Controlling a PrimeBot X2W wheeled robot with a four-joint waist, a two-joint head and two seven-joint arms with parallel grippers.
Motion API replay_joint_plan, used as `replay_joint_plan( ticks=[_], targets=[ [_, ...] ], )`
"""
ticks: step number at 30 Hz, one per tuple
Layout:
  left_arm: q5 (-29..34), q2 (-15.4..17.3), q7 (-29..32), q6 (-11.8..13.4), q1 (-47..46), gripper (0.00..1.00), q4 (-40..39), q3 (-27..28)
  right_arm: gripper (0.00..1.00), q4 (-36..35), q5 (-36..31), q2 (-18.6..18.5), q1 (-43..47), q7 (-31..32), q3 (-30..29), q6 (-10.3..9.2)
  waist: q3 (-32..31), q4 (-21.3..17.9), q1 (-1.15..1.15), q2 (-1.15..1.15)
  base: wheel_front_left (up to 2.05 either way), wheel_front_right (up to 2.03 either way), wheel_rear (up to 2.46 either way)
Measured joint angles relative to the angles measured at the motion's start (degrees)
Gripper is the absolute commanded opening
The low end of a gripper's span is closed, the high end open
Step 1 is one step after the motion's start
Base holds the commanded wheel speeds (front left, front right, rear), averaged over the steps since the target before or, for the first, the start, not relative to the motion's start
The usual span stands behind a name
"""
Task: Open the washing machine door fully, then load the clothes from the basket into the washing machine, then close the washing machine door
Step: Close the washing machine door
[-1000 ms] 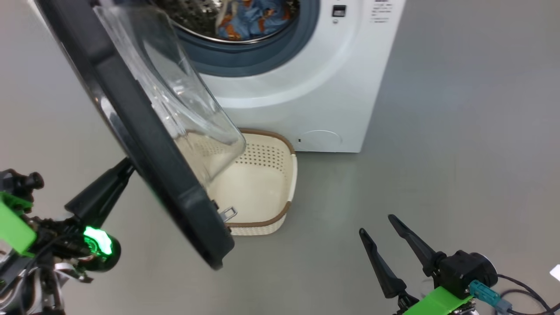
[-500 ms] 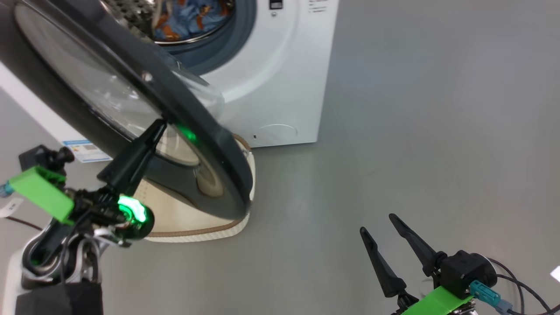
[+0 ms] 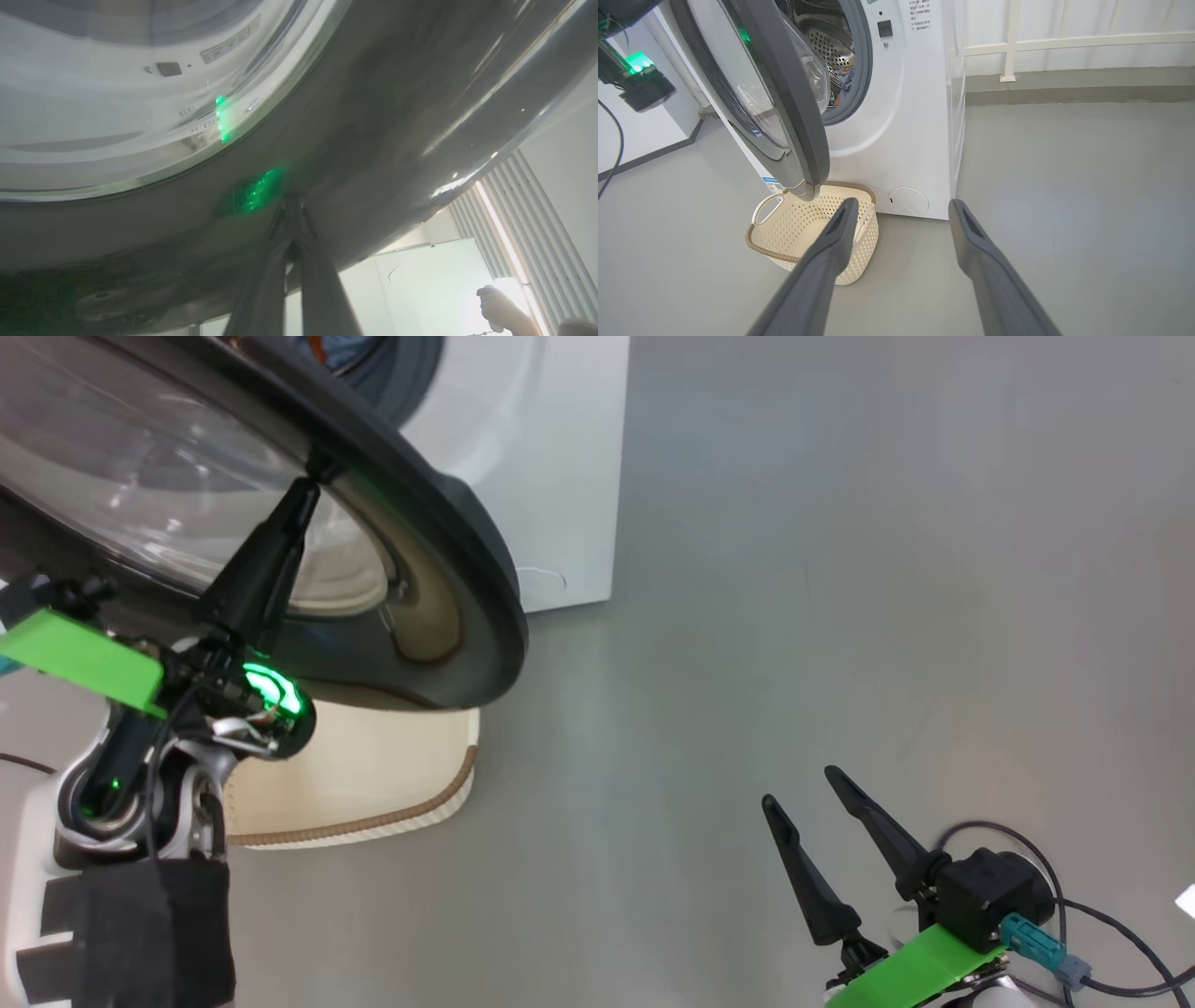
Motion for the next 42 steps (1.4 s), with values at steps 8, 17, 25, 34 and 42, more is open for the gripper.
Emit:
replay_joint_plan(
  ticks=[8, 17, 25, 34, 42],
  targets=[
    [2.9, -0.5, -3.8, 0.0, -0.7, 0.00, 0.7, 0.2, 1.00, 0.4, 0.0, 0.9, -1.1, 0.0, -1.2, 0.00, 1.1, -1.0, 0.00, 0.00, 0.00, 0.00, 0.00],
    [10.9, 0.4, -10.6, 0.0, 1.3, 0.00, -2.8, 1.6, 1.00, 0.4, 0.0, 1.2, -1.1, 0.0, -1.3, 0.00, -1.7, 0.1, 0.00, 0.00, 0.00, 0.00, 0.00],
    [29.7, 8.7, -31.8, 0.0, 8.1, 0.00, -8.3, -4.3, 1.00, 0.5, 0.1, 1.6, -0.5, -0.1, -1.3, 0.00, -5.1, 0.6, 0.00, 0.00, 0.00, 0.00, 0.00],
    [48.1, 17.2, -44.9, -0.1, 15.2, 0.00, -5.6, -9.8, 1.00, 1.0, 0.6, 1.8, 3.2, -0.1, -1.5, 0.00, -10.2, 0.6, 0.00, 0.00, 0.00, 0.00, 0.00],
    [66.5, 15.4, -45.4, 1.8, 22.3, 0.00, -9.8, -4.4, 1.00, 0.8, 1.4, 2.0, 5.2, -0.1, -1.6, 0.00, -13.9, 0.2, 0.00, 0.00, 0.00, 0.00, 0.00]
  ],
)
